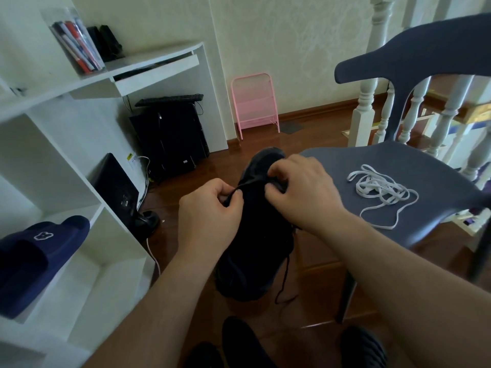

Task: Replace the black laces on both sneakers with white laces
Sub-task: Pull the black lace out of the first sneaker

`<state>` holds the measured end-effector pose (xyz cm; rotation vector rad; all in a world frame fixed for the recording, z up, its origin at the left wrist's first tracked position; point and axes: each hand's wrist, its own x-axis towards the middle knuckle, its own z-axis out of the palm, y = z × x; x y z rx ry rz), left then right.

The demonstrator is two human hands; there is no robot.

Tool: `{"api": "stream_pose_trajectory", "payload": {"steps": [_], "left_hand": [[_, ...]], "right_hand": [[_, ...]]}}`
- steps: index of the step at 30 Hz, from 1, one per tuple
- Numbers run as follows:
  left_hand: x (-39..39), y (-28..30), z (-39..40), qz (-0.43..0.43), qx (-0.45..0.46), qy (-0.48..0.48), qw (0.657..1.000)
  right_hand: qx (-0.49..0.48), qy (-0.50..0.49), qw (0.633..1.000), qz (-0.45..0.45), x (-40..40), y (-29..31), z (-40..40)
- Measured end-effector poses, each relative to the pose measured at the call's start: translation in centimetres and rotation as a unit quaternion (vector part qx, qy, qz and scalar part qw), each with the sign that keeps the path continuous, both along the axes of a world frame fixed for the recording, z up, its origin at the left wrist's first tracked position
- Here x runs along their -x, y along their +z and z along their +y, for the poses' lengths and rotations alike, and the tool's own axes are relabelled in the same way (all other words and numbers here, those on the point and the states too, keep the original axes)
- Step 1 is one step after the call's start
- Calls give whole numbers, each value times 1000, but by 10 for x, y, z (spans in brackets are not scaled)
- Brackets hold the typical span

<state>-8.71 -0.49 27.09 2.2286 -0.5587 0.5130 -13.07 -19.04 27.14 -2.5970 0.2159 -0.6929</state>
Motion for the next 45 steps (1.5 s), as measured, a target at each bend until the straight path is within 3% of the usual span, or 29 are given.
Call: {"api": "stream_pose_trajectory", "payload": {"steps": [8,15,19,24,34,37,40,43,45], "left_hand": [[0,-8,-1,19,-32,1,999],[-13,0,14,33,-2,39,999],[-9,-6,10,32,-29,28,999],[-3,-4,1,29,-20,10,999],[-4,-6,-1,43,-36,11,998],[-7,-3,3,48,-27,25,998],[-12,0,12,35,-12,36,999],[-11,-3,14,34,-32,37,998],[-11,-4,12,38,-43,39,998]], "right_hand": [[45,22,999,9,-13,-10,0],[-142,-128,979,66,-7,-15,-59],[-158,-77,982,72,-1,-11,-49],[-26,58,998,-3,-1,-9,-9],[77,24,997,-2,-14,-17,-5],[16,-30,999,30,-12,-10,-17],[-46,-128,981,142,-11,-13,-59],[-82,-114,956,256,-1,-18,-79],[-88,-80,963,240,0,-15,-74]]}}
